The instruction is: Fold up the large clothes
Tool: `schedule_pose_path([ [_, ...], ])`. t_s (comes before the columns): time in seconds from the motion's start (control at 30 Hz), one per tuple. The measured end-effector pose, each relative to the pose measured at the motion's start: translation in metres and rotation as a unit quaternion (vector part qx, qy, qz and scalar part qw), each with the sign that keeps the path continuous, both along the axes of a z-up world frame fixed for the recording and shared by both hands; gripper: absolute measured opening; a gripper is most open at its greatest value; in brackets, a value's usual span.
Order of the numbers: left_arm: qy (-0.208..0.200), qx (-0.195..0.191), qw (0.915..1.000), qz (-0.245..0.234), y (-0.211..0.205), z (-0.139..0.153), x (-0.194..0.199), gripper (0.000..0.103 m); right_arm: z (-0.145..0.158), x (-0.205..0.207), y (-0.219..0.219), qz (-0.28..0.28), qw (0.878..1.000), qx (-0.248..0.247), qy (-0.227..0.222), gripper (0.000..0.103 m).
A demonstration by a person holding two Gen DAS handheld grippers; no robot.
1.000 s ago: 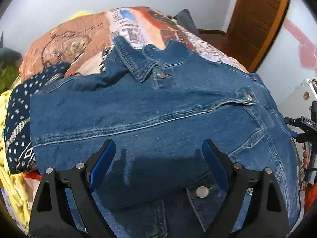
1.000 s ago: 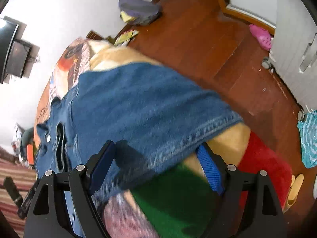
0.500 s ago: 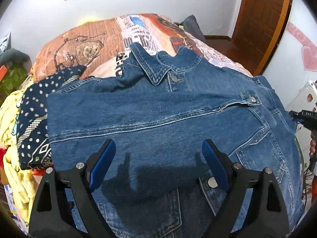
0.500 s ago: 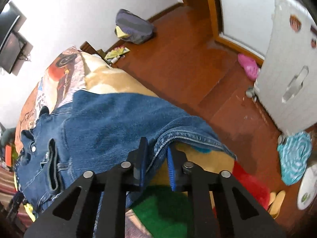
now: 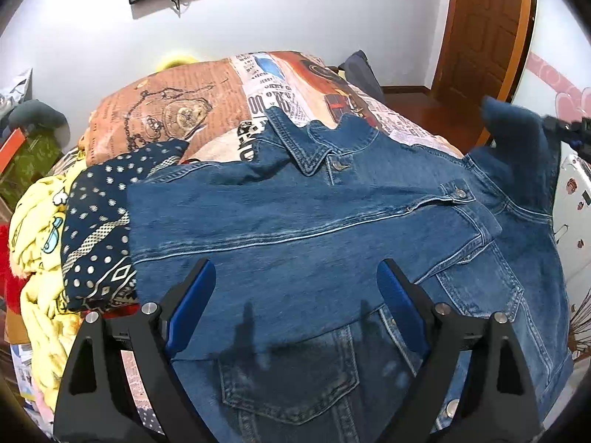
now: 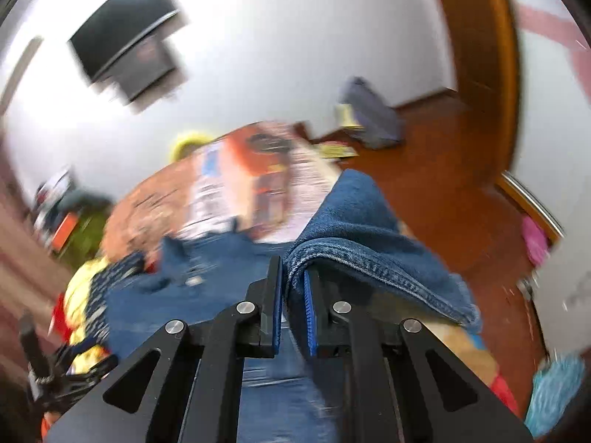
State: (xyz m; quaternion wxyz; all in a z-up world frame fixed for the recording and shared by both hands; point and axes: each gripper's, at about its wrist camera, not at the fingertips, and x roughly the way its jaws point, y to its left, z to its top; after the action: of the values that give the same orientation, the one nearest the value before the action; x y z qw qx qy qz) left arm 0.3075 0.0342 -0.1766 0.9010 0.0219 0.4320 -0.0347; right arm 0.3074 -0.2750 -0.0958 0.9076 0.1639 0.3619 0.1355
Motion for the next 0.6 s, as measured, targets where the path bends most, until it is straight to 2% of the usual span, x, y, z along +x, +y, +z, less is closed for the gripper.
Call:
schedule_pose_path([
  [0.13,0.0,-0.008,0.9999,0.007,0.01,0.0,-0.008,0.089,-0.012,-0.002,0.056,0.068,0.997,-0.018,0.008,0.009],
  [0.27,0.007,-0.014,0.9998,0.011,0.019,-0.003,-0.013,0.089,-0.063,0.007,0.095,0.114,0.99,-0.028,0.073,0.009],
  [0.4,0.014,-0.011,0.9998,0.01,0.023,-0.01,-0.018,0.089,-0.105,0.01,0.111,0.128,0.983,-0.042,0.128,0.009],
  [0.53,0.022,-0.008,0.9997,0.007,0.023,-0.017,-0.021,0.089,-0.114,0.006,0.117,0.143,0.976,-0.052,0.158,0.013],
  [0.6,0.023,-0.005,0.9997,0.006,0.021,-0.019,-0.021,0.089,-0.113,0.003,0.12,0.157,0.969,-0.075,0.176,0.017],
])
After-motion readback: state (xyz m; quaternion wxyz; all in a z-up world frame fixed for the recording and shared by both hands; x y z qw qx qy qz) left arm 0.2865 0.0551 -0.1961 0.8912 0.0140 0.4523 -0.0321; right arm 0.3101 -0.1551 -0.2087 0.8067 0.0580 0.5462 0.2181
